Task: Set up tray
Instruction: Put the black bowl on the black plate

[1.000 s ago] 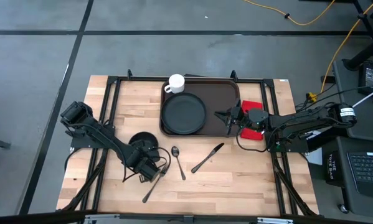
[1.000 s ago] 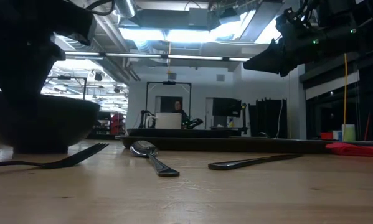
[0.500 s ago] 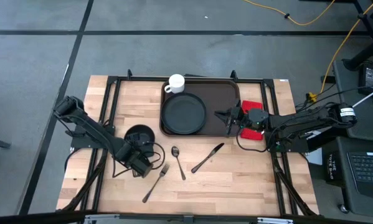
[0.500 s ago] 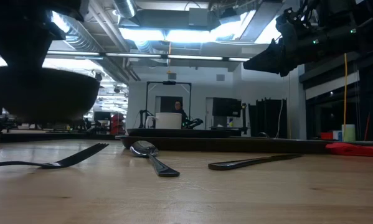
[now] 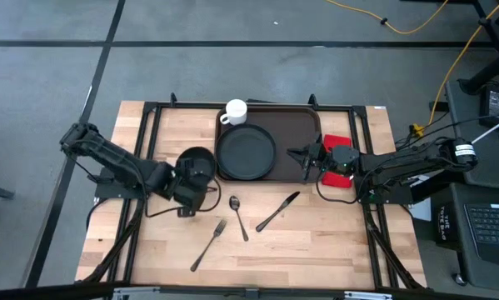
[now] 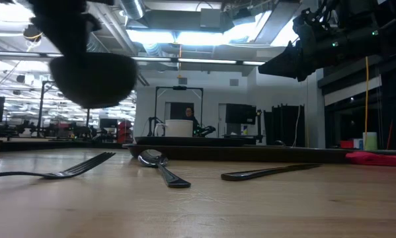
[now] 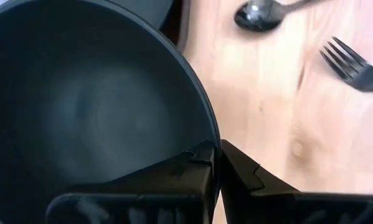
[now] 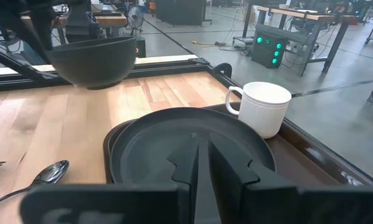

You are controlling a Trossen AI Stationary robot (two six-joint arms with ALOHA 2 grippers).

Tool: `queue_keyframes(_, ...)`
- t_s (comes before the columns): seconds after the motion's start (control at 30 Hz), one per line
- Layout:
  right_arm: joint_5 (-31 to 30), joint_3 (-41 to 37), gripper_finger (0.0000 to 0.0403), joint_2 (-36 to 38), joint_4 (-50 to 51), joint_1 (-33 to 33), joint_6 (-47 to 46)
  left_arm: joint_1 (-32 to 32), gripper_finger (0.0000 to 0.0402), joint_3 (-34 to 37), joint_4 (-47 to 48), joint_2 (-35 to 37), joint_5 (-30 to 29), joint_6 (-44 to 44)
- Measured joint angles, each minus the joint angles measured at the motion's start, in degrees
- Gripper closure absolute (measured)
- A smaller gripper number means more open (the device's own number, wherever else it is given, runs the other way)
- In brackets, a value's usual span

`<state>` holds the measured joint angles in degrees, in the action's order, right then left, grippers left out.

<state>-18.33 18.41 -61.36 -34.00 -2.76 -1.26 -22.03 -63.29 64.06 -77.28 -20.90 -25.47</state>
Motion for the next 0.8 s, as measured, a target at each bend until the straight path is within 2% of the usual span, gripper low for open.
queue_keyframes(0.33,-0.02,0.00,0.0360,0.00,0.00,0.00,0.02,14.79,0.0398,0.00,-10.66,-0.02,4.07,28.73)
queue_keyframes(0.53,-0.03,0.00,0.0360,0.00,-0.01,-0.06,0.62,24.33,0.0398,0.00,-18.05,-0.09,10.28,41.23)
queue_keyframes(0.63,-0.04,0.00,0.0360,0.00,-0.04,-0.07,2.93,27.60,0.0398,-0.21,-21.05,-0.57,10.50,46.85)
queue_keyframes(0.8,-0.07,-0.02,0.0360,0.00,-0.43,-0.07,3.50,30.59,0.0398,-4.20,-19.80,-5.45,11.61,49.02)
